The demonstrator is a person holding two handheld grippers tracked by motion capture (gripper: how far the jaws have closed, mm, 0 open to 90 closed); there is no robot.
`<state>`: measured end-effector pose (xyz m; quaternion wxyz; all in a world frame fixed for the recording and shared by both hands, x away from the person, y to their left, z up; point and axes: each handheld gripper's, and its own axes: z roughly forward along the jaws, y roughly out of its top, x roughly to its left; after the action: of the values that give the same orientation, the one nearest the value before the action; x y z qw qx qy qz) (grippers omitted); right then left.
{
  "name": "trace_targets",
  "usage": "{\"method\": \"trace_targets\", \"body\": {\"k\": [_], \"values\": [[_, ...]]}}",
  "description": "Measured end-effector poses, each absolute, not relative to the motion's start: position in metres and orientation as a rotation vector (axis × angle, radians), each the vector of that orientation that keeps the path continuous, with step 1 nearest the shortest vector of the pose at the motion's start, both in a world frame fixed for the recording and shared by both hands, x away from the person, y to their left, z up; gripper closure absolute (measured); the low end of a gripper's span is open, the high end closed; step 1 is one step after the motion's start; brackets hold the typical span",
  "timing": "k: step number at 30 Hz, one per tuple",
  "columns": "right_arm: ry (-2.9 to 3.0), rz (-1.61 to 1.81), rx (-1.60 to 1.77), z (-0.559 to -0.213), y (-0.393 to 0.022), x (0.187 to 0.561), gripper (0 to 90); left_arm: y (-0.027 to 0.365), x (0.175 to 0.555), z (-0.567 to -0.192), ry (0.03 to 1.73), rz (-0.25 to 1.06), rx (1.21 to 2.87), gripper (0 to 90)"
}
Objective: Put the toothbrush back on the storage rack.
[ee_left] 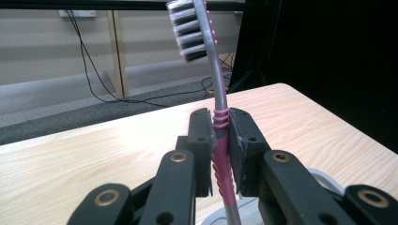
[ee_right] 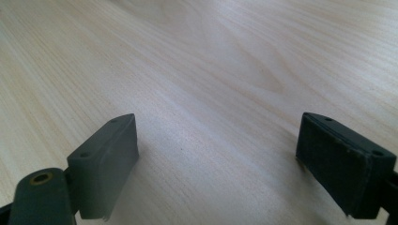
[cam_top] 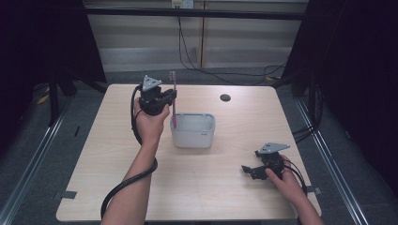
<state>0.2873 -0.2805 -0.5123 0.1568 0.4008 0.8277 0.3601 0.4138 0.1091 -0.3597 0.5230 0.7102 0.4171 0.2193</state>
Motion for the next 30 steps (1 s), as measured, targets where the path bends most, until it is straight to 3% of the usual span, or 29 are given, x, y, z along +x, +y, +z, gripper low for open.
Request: {"method": "trace_targets", "body": {"k": [30], "values": [[2.369,1.034,1.150,-0.512,-0.280,0.287,12.7,0.111,0.405,-0.387,1.018,0.505,1.727,79.5]]}}
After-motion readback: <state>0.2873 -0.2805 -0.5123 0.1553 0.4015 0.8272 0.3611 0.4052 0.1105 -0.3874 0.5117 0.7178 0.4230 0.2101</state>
